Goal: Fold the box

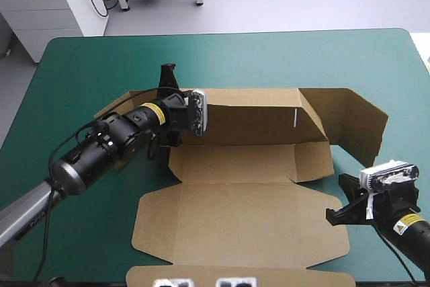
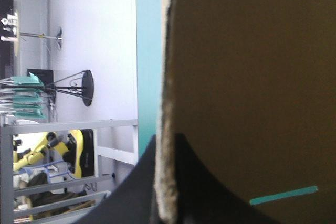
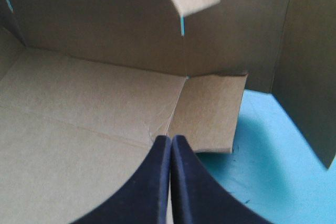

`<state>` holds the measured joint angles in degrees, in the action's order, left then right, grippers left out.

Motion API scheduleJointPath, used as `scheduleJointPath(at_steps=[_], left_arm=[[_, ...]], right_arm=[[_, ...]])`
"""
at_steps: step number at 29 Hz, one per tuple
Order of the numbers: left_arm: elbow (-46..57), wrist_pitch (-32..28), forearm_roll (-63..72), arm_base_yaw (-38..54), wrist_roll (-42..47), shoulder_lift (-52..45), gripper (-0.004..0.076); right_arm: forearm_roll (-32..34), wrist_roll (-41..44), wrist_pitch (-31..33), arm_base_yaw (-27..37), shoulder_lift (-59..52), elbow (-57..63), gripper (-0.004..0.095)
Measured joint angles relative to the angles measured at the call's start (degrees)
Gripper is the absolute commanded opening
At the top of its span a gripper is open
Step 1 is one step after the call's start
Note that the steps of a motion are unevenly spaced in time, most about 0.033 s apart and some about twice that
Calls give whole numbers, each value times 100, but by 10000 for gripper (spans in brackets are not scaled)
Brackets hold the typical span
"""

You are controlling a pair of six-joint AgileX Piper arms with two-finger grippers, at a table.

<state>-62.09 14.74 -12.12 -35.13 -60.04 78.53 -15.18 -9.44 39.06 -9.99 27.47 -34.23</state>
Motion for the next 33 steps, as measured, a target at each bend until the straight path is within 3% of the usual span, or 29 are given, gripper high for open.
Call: scheduleJointPath(at_steps=[4,11,23,33], left_arm=[[537,-672,-287,-18,0,-202,-9],[809,-1049,-332,20,-14,-263,-9],[820,-1109,-309,358,-14,-263,-8],[827,-1147,-309,512,-39,-263,-9]], right_arm=[[90,257,-25,0,204,-314,-14],[299,550,142,0,1049,-1107,-14],[431,647,470,0,3040,-3014,-14],[451,702,1492,0,5012,-5128,-14]])
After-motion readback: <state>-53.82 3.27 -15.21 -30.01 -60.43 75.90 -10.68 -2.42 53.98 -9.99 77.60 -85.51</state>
